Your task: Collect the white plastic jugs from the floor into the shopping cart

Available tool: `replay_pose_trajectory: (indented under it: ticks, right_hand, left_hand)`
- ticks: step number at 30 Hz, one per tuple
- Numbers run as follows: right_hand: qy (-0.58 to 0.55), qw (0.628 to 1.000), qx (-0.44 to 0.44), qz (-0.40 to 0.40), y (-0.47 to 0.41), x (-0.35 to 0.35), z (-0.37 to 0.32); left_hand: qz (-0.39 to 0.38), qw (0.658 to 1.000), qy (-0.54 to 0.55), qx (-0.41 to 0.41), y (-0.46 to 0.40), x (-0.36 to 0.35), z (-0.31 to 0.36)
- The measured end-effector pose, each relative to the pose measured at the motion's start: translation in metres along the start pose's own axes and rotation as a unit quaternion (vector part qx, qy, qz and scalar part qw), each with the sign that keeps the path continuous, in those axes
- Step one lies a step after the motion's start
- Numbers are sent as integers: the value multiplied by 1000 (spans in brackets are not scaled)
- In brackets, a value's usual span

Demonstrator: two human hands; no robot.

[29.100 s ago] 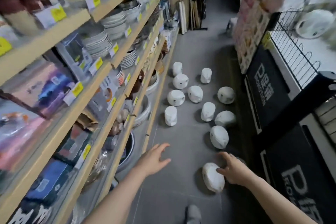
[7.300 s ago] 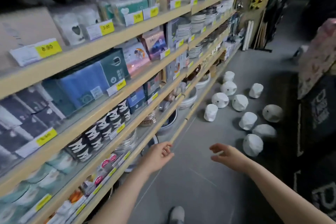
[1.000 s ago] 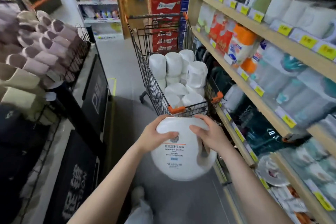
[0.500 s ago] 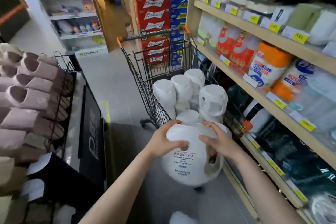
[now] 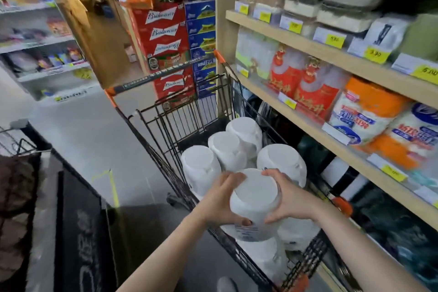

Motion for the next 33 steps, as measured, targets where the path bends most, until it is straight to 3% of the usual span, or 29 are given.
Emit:
replay_pose_trajectory:
  ticks: [5,10,15,20,28,33]
  right_hand:
    - [110,992,-38,50,-44,-6,21]
    - [194,974,-69,97,-79,-28,55]
    - [147,976,-94,129,-109,-44,82]
    - [165,970,-86,157,-117,-38,75]
    - [114,984,-132,30,-109,-21,67]
    - [82,981,-173,0,-104,1,52]
  left_hand:
    - [8,996,-75,-55,-54,-14,-41]
    - [-49,993,-105,-38,-94,-51,-95]
    - [-77,992,-102,-8,-122,-70,-132]
    - [-74,978,-192,-44,-134,-60,-133]
    - [-167,971,-173,-7,-135,-30,-122]
    - [-151,974,-170,-2,-149,12,-115]
Point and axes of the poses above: each hand's wrist, its own y-axis away from the middle knuckle, its own x-axis out of the back of the hand, z = x × y, the point moved 2 cm from there along -y, towards the middle knuckle, and after that the axes turned 3 degrees about x, right-handed, at the moved point
